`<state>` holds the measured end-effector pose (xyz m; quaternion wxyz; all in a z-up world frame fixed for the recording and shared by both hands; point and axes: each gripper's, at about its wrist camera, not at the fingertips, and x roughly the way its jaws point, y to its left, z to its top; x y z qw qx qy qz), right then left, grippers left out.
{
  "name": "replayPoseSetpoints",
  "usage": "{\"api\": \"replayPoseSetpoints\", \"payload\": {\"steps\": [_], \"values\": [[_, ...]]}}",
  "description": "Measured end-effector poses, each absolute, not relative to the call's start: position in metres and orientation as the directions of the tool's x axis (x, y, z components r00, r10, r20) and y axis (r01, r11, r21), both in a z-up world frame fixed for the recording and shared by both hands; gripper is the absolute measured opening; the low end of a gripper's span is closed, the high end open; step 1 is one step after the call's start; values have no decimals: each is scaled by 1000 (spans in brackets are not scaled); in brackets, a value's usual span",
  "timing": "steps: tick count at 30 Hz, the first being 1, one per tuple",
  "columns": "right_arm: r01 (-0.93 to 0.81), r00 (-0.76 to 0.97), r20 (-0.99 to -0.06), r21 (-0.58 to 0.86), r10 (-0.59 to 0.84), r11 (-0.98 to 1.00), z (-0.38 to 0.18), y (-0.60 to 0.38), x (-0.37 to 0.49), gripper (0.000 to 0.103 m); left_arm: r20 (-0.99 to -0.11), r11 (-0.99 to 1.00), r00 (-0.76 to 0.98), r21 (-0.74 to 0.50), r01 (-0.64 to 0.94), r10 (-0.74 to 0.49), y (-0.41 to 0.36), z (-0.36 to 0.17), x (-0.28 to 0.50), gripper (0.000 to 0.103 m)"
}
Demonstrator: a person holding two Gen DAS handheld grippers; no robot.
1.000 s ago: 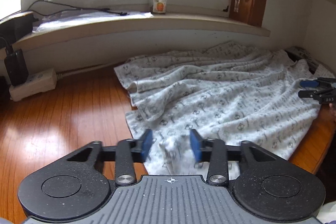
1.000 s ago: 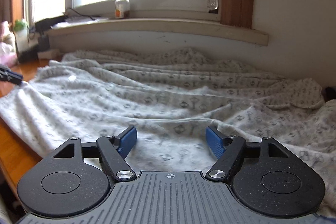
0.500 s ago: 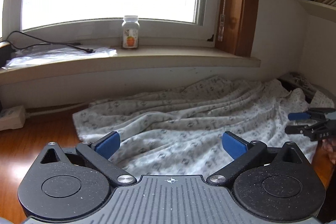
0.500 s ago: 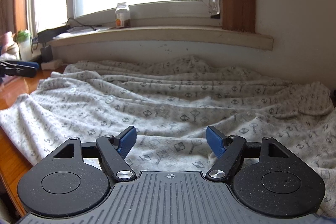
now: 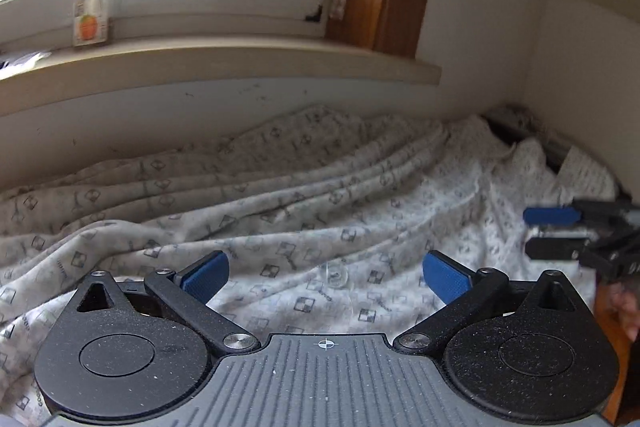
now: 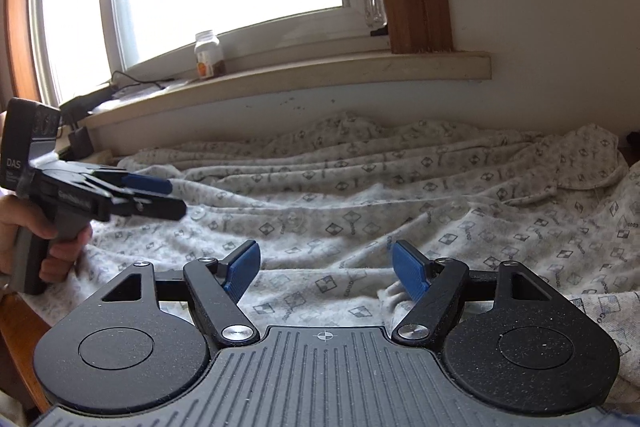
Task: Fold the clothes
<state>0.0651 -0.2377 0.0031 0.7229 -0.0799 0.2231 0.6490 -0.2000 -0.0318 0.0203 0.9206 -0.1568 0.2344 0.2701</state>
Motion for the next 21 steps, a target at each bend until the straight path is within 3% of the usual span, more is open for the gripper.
{"api": "replayPoseSetpoints", "payload": {"steps": [6,11,14,18,21], "values": [[-972,68,-430,175,900,157,4,-240,69,72,-511,792,726,-132,-596,461,-31,35,-246,103],[-986,155,-494,-23,856,165,14,-252,73,70,-560,779,660,-42,-626,500,-39,41,-294,103],[-983,172,-540,-39,824,180,20,-261,96,59,-591,774,636,-30,-632,497,-46,35,-323,103],[-986,145,-619,-30,772,161,20,-265,119,51,-617,764,618,-42,-644,487,-52,27,-351,100],[-991,114,-639,-18,761,134,20,-267,120,28,-628,763,615,-52,-645,477,-56,23,-364,94]]}}
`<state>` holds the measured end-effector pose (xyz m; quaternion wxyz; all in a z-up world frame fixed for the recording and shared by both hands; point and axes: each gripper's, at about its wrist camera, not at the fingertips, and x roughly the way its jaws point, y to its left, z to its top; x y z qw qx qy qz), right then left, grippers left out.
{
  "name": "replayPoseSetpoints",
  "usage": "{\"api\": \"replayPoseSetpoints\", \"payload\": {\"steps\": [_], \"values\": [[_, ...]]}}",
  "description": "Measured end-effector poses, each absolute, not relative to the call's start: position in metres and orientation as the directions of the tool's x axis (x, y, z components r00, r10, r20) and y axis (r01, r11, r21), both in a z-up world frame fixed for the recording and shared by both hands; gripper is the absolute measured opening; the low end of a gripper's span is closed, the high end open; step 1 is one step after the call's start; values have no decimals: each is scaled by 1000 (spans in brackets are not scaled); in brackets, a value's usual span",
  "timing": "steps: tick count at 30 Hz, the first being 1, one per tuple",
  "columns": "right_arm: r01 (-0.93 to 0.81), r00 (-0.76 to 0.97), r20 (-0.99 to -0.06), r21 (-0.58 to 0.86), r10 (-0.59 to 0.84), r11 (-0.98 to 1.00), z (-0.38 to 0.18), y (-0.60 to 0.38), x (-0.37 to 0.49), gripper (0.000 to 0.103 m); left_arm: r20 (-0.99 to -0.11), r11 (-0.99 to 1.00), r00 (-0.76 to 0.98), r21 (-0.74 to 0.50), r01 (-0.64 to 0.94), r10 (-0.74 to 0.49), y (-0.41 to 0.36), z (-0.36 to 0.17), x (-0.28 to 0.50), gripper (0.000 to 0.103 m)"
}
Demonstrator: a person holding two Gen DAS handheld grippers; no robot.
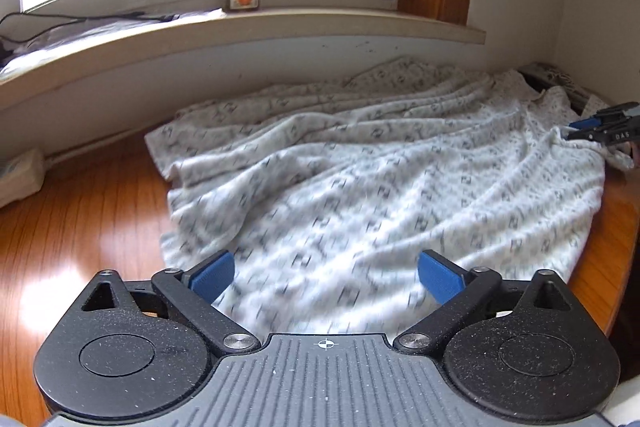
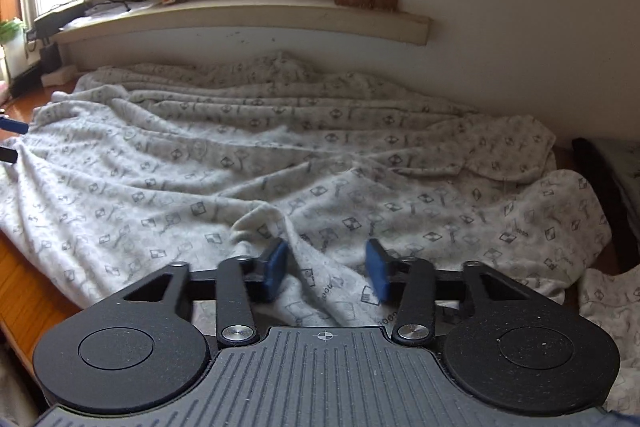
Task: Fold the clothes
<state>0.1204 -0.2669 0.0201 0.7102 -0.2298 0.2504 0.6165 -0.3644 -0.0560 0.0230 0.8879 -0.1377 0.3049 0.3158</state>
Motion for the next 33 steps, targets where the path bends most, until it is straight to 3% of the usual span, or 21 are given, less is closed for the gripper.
{"api": "replayPoseSetpoints", "payload": {"steps": [1,7,10,11,12,20,21,26,28,31,33], "values": [[-991,115,-639,-26,761,128,20,-267,118,19,-631,765,614,-51,-642,474,-58,22,-367,93],[-991,135,-626,-67,768,119,21,-267,106,8,-621,749,608,-51,-660,494,-63,20,-379,83],[-989,149,-601,-70,786,134,26,-270,106,6,-608,725,594,-44,-688,527,-60,22,-384,52],[-988,151,-591,-68,792,138,29,-271,106,6,-604,719,588,-36,-694,538,-60,22,-385,36],[-988,151,-583,-66,799,139,32,-273,106,6,-601,715,583,-28,-699,546,-60,23,-387,29],[-986,169,-531,-99,830,137,48,-282,102,6,-587,729,597,-17,-685,547,-61,22,-395,13],[-985,173,-530,-106,830,138,48,-282,102,6,-584,731,599,-14,-682,548,-62,22,-396,6],[-981,191,-525,-133,829,141,48,-280,98,6,-570,735,606,-7,-678,554,-65,31,-400,6],[-980,193,-545,-146,816,134,42,-277,98,6,-585,732,588,14,-682,559,-65,32,-399,10],[-979,196,-568,-154,799,131,33,-274,97,6,-601,720,564,27,-694,566,-63,29,-401,39],[-980,196,-568,-148,800,136,29,-273,97,6,-611,716,556,25,-698,564,-61,27,-403,44]]}}
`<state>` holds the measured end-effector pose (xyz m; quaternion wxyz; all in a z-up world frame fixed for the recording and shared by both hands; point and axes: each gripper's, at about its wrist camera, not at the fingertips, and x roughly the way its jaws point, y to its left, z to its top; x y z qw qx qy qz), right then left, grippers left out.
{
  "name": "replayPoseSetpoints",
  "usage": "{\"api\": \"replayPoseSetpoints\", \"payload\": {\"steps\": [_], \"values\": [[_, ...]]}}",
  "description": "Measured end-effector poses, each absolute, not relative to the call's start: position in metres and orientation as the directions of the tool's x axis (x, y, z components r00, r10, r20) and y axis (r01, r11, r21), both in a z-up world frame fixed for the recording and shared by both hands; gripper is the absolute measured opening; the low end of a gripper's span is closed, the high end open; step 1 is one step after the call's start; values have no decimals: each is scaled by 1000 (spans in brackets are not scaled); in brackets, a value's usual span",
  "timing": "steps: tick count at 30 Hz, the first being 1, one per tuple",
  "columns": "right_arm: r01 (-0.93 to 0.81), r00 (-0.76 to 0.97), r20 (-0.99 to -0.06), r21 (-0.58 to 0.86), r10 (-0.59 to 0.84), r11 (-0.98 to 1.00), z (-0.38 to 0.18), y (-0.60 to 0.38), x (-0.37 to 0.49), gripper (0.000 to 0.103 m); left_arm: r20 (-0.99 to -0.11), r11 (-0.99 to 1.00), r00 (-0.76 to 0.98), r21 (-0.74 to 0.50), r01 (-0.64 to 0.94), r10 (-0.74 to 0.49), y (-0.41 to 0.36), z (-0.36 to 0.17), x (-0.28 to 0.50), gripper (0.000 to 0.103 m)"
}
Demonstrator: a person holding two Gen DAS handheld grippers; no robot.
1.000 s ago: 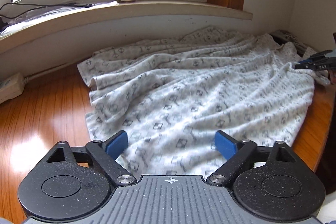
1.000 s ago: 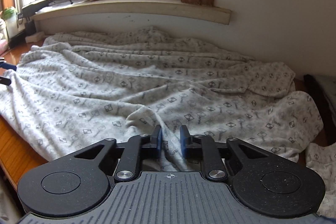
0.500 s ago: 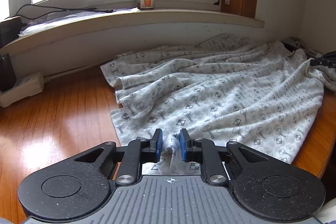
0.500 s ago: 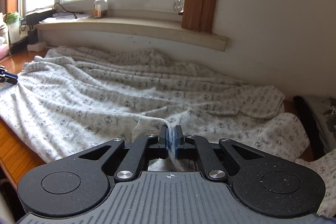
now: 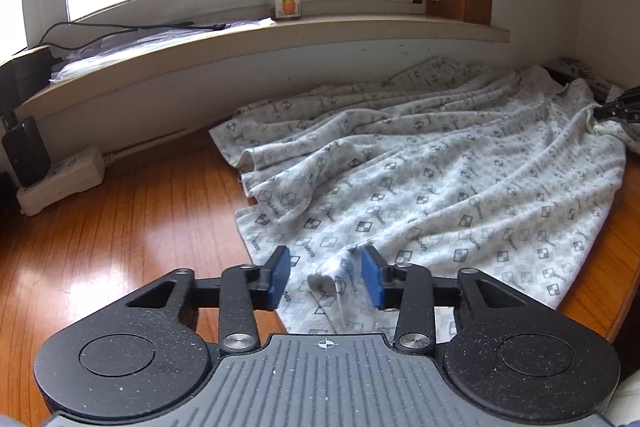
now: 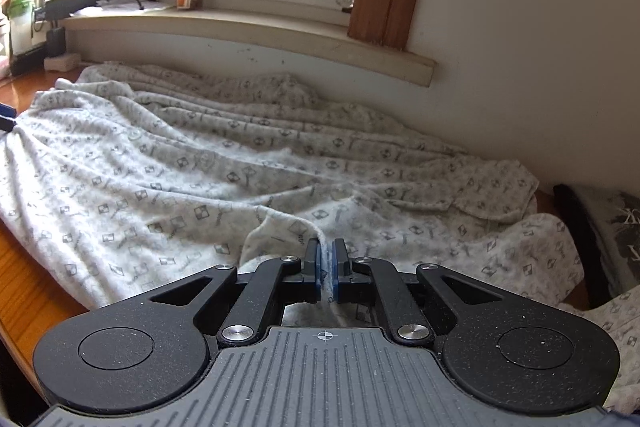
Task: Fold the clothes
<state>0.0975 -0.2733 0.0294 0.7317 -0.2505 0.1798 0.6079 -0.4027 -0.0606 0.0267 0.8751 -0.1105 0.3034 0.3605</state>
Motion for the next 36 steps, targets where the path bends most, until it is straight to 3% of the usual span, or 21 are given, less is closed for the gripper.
{"api": "replayPoseSetpoints", "payload": {"steps": [4,5,6,14,16,19,21,23,25,26,27,36], "values": [[-977,211,-520,-140,827,161,34,-279,98,6,-609,730,578,3,-684,544,-62,23,-404,38],[-977,213,-500,-132,839,169,37,-281,99,6,-605,734,585,-1,-679,540,-63,24,-405,16],[-976,216,-483,-130,849,174,40,-284,99,6,-595,736,595,-7,-676,541,-65,27,-406,8],[-962,269,-360,-139,893,234,57,-293,100,6,-437,733,695,-107,-671,572,-79,71,-431,6],[-959,284,-361,-115,888,260,53,-282,104,6,-443,726,690,-118,-677,572,-69,71,-430,6],[-950,310,-390,-99,867,295,41,-259,108,6,-518,710,652,-115,-694,553,-48,55,-419,7],[-937,348,-450,-147,822,316,26,-239,106,7,-568,690,595,-64,-721,569,-40,44,-408,12],[-926,375,-491,-160,787,342,16,-229,106,15,-578,672,555,-16,-740,598,-41,40,-403,15],[-922,386,-475,-164,791,351,16,-230,101,28,-558,662,550,-1,-750,622,-44,45,-400,35],[-922,387,-461,-164,799,352,18,-233,98,41,-545,659,552,2,-752,632,-46,49,-398,55],[-923,384,-443,-160,810,350,21,-235,94,46,-532,663,559,7,-748,636,-48,54,-393,68],[-934,354,-414,-115,838,338,46,-283,99,56,-495,779,677,1,-627,545,-43,71,-284,85]]}}
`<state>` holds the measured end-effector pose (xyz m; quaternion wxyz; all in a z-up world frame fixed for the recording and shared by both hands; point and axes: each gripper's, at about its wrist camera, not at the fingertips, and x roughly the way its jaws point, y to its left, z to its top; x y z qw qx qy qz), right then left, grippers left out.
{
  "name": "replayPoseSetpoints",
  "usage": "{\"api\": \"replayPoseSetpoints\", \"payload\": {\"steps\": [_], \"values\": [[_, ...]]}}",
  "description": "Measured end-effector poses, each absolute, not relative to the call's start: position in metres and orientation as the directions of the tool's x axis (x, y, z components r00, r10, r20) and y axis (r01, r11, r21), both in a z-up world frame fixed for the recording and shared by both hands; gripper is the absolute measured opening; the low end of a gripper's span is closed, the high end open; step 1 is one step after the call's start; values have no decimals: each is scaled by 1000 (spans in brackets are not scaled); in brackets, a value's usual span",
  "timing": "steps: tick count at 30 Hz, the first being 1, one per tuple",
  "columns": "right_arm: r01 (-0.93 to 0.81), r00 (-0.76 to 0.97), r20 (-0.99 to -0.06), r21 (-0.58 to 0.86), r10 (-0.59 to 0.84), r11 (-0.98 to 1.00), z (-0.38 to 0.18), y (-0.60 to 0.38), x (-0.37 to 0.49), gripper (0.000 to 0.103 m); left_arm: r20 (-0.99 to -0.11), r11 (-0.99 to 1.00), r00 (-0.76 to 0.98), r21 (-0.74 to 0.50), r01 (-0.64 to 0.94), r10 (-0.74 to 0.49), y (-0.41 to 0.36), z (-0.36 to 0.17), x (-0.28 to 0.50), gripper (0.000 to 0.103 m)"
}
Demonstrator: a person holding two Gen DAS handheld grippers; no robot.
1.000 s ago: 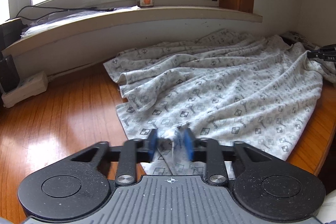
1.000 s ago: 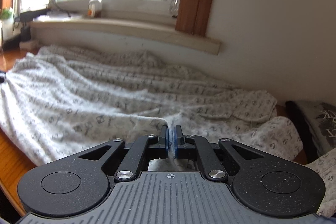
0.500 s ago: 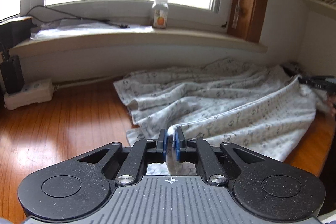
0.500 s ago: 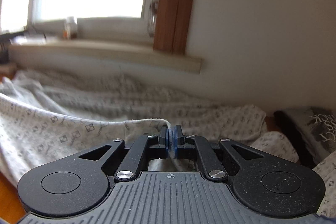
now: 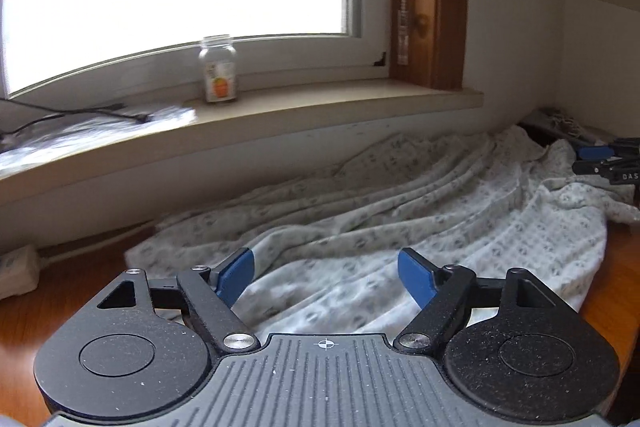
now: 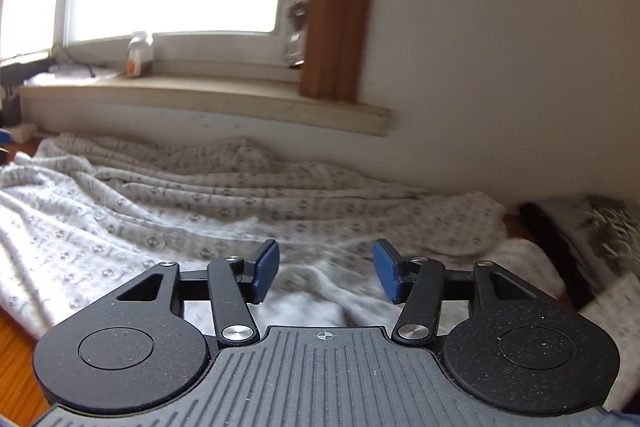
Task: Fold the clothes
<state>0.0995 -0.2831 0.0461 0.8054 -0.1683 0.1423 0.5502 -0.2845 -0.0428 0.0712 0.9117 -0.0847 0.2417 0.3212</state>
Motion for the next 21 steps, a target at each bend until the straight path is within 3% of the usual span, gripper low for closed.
{"api": "replayPoseSetpoints", "payload": {"steps": [3,6,10,17,21], "values": [[-912,406,-410,-134,816,387,52,-318,113,64,-493,815,729,-65,-575,475,-34,62,-242,96],[-890,446,-450,-138,774,434,51,-356,134,78,-478,832,784,-173,-527,397,-26,50,-206,99],[-851,485,-501,-84,717,518,41,-396,164,79,-468,838,815,-240,-489,342,-23,37,-177,100],[-832,483,-585,-74,651,550,12,-413,183,79,-500,881,807,-161,-445,315,-28,25,-174,101],[-829,473,-595,-51,650,557,4,-400,183,79,-514,878,815,-218,-425,267,-22,22,-184,102]]}}
